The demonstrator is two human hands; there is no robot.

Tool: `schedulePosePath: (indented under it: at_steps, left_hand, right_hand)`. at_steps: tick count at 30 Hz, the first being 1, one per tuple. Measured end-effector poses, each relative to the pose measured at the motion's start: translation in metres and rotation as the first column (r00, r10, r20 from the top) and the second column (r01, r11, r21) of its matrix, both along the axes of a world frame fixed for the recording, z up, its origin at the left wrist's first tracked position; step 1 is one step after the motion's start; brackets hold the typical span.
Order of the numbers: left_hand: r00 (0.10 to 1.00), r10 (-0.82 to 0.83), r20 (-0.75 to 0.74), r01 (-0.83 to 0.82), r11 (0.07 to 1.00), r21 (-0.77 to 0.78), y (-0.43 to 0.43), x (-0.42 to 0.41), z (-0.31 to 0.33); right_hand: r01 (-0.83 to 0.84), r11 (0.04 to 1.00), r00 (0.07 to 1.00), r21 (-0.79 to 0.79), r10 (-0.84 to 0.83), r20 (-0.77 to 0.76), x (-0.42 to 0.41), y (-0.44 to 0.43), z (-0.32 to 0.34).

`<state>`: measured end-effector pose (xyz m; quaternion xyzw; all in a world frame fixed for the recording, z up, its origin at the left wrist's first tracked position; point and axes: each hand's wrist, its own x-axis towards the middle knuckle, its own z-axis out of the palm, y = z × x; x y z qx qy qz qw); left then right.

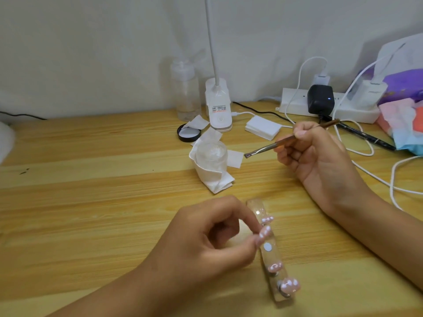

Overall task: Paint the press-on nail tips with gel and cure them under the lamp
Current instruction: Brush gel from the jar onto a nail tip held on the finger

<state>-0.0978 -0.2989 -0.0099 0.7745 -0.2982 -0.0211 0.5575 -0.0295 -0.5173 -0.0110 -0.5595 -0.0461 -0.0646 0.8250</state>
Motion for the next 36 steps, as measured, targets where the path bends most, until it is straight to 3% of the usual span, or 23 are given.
schedulePosePath:
  at_steps: [3, 6, 9, 15, 20, 30, 36]
  left_hand:
    - [0.987, -0.016, 0.160, -0.015, 0.982, 0.188, -0.002, 0.001, -0.003]
    - [0.959, -0.029, 0.283, -0.054, 0.958, 0.282, -0.006, 0.002, -0.004]
    - [0.937, -0.066, 0.342, -0.045, 0.951, 0.307, -0.008, 0.002, -0.005]
    - [0.954, -0.035, 0.299, -0.062, 0.949, 0.309, 0.001, 0.001, -0.007]
    - [0.881, -0.125, 0.456, -0.052, 0.933, 0.357, 0.001, -0.005, -0.007]
    - [0.781, -0.203, 0.590, -0.082, 0.904, 0.420, -0.001, -0.006, -0.008]
    - [0.728, -0.214, 0.651, -0.106, 0.903, 0.416, -0.001, -0.007, -0.010]
  right_hand:
    - [-0.048, 0.998, 0.999, -0.028, 0.049, 0.005, -0.001, 0.001, -0.001]
    - [-0.073, 0.997, 0.997, -0.030, 0.073, 0.004, -0.002, 0.002, 0.000]
    - [-0.080, 0.995, 0.997, -0.054, 0.081, 0.005, -0.003, 0.003, 0.000]
    - [-0.054, 0.997, 0.999, -0.059, 0.053, -0.006, -0.005, 0.004, 0.002]
    - [-0.057, 0.997, 0.998, -0.048, 0.058, 0.014, -0.005, 0.003, 0.004]
    - [-0.075, 0.995, 0.997, -0.072, 0.076, 0.010, -0.005, 0.003, 0.005]
    - [-0.011, 0.989, 0.995, -0.145, 0.024, 0.094, -0.008, 0.004, 0.004]
